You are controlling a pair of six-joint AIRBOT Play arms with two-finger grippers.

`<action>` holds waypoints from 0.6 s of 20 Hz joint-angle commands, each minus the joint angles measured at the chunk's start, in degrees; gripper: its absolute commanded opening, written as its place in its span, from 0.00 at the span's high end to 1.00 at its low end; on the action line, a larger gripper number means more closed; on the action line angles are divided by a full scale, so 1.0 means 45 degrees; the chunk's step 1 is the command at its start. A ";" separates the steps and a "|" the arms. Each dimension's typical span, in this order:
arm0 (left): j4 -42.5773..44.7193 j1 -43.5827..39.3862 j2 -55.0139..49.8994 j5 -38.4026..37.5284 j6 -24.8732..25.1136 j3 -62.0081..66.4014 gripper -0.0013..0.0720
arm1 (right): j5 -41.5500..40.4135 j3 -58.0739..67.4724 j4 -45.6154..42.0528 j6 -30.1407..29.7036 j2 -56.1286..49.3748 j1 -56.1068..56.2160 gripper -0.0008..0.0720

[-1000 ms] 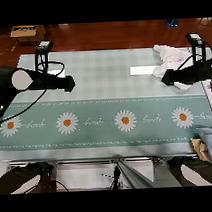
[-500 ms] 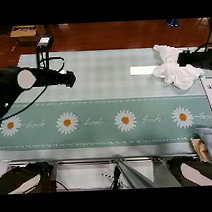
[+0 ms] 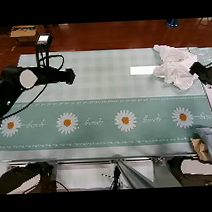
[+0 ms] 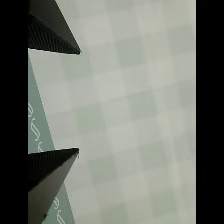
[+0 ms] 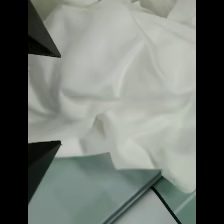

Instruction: Fold the shirts.

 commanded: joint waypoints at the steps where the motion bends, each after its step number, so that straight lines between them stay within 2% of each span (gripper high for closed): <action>1: 0.0010 0.0005 -0.0010 0.0063 -0.0015 -0.0005 0.01 | -0.1773 0.0015 0.3181 -0.1622 -0.1273 -0.0034 0.17; 4: 0.0010 0.0005 -0.0010 0.0063 -0.0010 -0.0005 0.01 | -0.2011 0.0015 0.4206 -0.2380 -0.2157 0.0665 0.18; 5: 0.0015 0.0010 -0.0010 0.0063 -0.0010 -0.0005 0.01 | -0.2030 0.0015 0.4206 -0.2375 -0.2414 0.0976 0.21; 6: 0.0015 0.0010 -0.0005 0.0063 -0.0010 -0.0005 0.01 | -0.2098 0.0015 0.4197 -0.2414 -0.2545 0.1287 0.47; 7: 0.0015 0.0010 -0.0005 0.0063 -0.0010 -0.0005 0.01 | -0.2103 0.0044 0.4197 -0.2521 -0.2492 0.1530 0.87; 8: 0.0015 0.0010 0.0010 0.0068 -0.0010 0.0000 0.01 | -0.2059 0.0155 0.4187 -0.2642 -0.2268 0.1729 0.96; 12: 0.0015 0.0010 0.0228 0.0019 -0.0010 0.0559 0.01 | -0.1185 0.1156 0.4187 -0.4988 0.0364 0.2244 0.96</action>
